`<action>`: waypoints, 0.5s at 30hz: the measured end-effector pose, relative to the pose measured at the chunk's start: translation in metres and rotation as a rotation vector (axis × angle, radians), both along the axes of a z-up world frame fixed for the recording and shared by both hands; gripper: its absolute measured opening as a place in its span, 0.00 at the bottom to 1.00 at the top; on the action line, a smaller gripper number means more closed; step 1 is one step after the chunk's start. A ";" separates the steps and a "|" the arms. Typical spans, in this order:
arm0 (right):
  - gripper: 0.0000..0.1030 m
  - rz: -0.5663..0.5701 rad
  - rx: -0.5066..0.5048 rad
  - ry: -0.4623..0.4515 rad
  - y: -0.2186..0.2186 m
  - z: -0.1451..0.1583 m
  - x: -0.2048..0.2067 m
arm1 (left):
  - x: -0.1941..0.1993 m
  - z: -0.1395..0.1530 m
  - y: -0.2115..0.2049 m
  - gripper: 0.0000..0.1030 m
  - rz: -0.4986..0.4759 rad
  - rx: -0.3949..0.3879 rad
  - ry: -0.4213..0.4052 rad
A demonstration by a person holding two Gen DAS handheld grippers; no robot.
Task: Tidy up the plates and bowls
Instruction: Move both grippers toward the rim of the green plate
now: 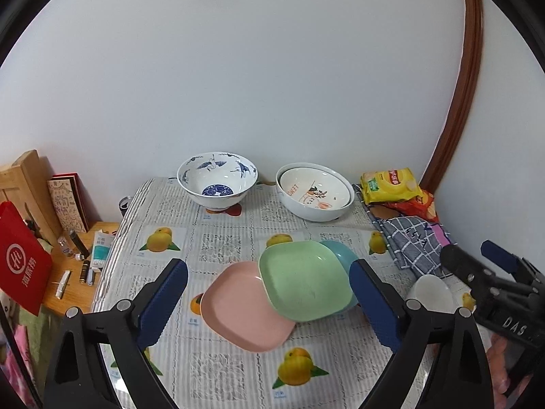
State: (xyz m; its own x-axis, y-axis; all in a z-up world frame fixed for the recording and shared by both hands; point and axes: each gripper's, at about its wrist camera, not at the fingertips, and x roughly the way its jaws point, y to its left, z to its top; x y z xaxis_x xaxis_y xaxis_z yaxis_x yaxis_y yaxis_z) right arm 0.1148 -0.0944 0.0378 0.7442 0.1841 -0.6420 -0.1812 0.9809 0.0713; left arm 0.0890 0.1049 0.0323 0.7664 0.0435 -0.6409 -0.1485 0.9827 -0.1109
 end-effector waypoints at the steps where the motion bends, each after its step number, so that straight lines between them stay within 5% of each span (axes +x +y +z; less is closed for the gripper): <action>1: 0.99 -0.001 0.015 0.001 -0.001 -0.003 0.006 | 0.005 -0.004 0.000 0.91 -0.002 0.001 0.008; 5: 0.97 -0.010 0.077 0.028 -0.005 -0.024 0.028 | 0.027 -0.022 -0.002 0.91 -0.005 0.007 0.040; 10: 0.82 -0.029 0.092 0.133 -0.004 -0.077 0.059 | 0.048 -0.051 -0.001 0.89 0.006 0.010 0.082; 15: 0.70 -0.024 0.101 0.206 -0.003 -0.121 0.076 | 0.063 -0.079 0.001 0.77 0.008 0.009 0.128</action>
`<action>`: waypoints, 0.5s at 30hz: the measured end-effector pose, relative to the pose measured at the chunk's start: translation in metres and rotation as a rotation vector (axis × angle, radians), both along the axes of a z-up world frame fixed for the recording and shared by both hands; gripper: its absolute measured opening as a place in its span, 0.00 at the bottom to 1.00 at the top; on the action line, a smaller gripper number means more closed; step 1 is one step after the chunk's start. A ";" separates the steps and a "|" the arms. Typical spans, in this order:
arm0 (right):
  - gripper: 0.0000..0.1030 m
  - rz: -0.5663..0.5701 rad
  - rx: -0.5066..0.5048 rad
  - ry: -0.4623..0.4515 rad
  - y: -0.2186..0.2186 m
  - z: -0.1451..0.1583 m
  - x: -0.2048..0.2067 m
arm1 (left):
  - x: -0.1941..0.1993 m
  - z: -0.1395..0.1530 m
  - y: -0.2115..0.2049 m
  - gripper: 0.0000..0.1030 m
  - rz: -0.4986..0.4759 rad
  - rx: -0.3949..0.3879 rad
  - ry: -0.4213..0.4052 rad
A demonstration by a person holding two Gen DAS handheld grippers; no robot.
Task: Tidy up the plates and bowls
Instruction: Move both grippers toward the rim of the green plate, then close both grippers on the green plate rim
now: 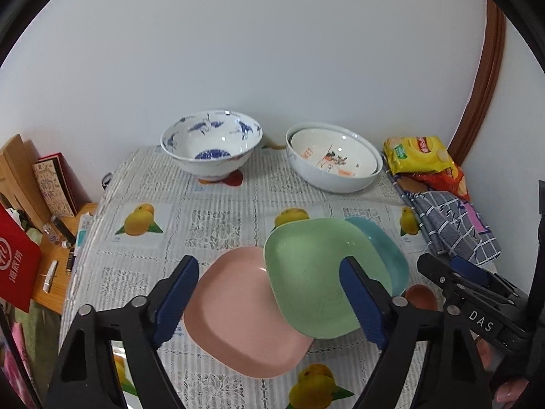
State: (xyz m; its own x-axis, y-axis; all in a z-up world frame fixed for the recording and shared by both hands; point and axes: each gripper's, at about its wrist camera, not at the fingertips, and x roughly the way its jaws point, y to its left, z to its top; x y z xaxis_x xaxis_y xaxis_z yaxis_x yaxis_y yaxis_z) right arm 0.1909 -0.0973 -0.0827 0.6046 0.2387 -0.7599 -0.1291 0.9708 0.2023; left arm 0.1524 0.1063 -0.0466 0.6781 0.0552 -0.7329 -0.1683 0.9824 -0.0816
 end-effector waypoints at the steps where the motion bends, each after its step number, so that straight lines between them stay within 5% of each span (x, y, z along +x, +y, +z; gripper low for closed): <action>1: 0.69 0.011 0.006 0.007 0.001 -0.007 0.002 | 0.003 -0.006 0.000 0.74 -0.003 -0.004 0.014; 15: 0.57 0.024 0.005 0.071 0.016 -0.059 0.026 | 0.032 -0.057 -0.002 0.56 -0.026 -0.031 0.082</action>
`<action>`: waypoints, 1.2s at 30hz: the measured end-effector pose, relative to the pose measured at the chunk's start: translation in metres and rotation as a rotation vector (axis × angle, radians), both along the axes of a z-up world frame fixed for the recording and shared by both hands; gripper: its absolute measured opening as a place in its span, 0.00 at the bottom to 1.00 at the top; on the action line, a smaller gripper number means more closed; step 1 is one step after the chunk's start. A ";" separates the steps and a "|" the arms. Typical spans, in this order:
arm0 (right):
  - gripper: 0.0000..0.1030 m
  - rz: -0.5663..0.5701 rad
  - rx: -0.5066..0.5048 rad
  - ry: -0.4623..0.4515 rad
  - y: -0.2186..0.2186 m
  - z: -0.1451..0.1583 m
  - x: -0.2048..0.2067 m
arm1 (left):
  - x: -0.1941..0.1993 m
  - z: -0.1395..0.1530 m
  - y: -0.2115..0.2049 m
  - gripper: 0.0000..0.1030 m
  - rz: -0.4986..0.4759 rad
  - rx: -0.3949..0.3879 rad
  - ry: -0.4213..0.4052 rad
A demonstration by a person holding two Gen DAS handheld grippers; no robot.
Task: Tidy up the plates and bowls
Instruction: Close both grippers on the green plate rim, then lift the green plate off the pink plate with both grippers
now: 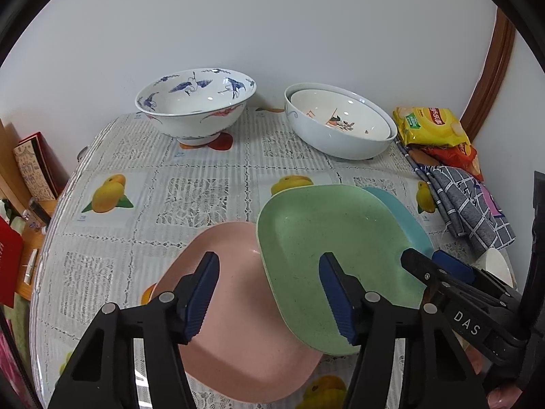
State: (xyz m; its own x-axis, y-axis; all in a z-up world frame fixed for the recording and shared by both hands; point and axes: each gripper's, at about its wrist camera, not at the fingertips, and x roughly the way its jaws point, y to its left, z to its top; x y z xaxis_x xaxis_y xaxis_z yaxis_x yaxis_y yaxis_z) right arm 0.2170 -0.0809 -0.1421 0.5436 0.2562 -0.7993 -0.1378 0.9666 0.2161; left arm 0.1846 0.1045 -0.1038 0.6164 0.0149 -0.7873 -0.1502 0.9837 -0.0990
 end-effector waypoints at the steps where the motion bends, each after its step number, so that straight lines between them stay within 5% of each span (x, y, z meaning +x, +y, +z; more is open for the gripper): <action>1: 0.57 0.002 -0.001 -0.001 0.001 -0.001 0.000 | 0.002 -0.003 0.000 0.55 0.000 -0.003 0.004; 5: 0.56 0.004 0.020 0.000 0.004 -0.007 0.003 | 0.007 -0.010 0.002 0.42 -0.006 -0.050 0.023; 14: 0.34 0.027 0.002 0.041 0.013 -0.023 0.010 | 0.014 -0.025 -0.003 0.15 -0.024 -0.055 0.052; 18: 0.12 0.044 0.017 0.048 0.017 -0.023 0.008 | 0.011 -0.025 -0.006 0.13 -0.024 -0.031 0.050; 26: 0.09 0.059 0.059 0.016 0.020 -0.010 -0.001 | -0.007 -0.011 0.002 0.12 0.013 -0.030 0.037; 36: 0.06 0.093 0.170 -0.008 0.024 0.034 -0.029 | -0.048 0.039 0.015 0.12 0.053 -0.033 -0.017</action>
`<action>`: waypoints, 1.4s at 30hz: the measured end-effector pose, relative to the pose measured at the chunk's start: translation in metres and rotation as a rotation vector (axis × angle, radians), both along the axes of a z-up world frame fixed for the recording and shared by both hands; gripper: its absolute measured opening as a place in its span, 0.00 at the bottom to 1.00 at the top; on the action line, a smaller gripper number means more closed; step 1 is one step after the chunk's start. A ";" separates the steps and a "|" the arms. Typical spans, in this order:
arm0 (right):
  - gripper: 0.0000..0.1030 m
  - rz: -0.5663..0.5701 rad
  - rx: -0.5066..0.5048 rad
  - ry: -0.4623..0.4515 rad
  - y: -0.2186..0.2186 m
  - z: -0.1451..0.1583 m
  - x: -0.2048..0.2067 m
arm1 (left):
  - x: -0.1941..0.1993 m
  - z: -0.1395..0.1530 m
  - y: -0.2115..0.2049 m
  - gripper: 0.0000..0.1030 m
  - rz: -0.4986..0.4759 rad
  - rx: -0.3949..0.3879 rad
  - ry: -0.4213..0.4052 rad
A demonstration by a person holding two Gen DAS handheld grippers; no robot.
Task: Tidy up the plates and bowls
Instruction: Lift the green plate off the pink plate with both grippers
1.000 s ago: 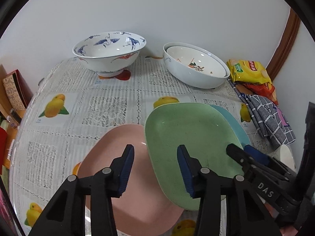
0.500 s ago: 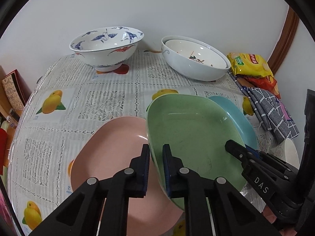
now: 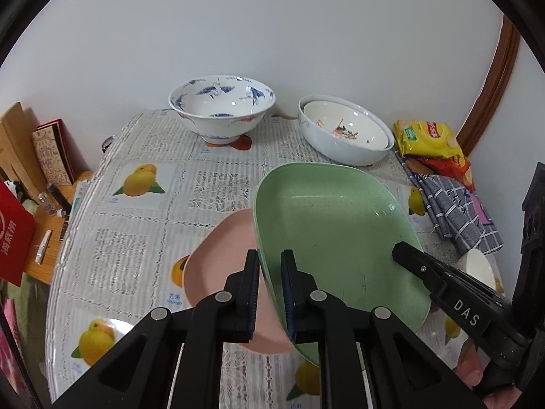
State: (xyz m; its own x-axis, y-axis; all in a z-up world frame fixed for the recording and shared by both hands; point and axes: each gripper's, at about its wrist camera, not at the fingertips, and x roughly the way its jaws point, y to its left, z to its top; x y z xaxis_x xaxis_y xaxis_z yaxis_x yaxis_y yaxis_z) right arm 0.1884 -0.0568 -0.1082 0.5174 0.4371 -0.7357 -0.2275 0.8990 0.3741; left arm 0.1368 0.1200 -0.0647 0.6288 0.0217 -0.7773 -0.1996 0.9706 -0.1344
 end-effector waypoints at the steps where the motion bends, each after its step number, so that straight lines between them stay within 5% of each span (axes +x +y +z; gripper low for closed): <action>1: 0.06 -0.004 0.015 0.000 -0.002 0.007 -0.003 | -0.003 0.004 0.000 0.12 0.000 0.000 -0.007; 16: 0.05 0.005 -0.019 -0.089 -0.006 0.079 -0.046 | -0.050 0.053 -0.003 0.13 0.012 -0.049 -0.107; 42: 0.05 0.062 -0.005 -0.100 0.013 0.031 -0.054 | -0.059 0.008 0.014 0.13 0.055 -0.031 -0.039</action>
State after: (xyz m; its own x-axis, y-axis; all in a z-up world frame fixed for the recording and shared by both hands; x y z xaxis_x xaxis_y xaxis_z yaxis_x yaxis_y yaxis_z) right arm 0.1339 -0.0443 -0.0773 0.5605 0.4666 -0.6842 -0.3184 0.8841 0.3420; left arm 0.0779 0.1336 -0.0572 0.6568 0.0334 -0.7533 -0.2466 0.9536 -0.1726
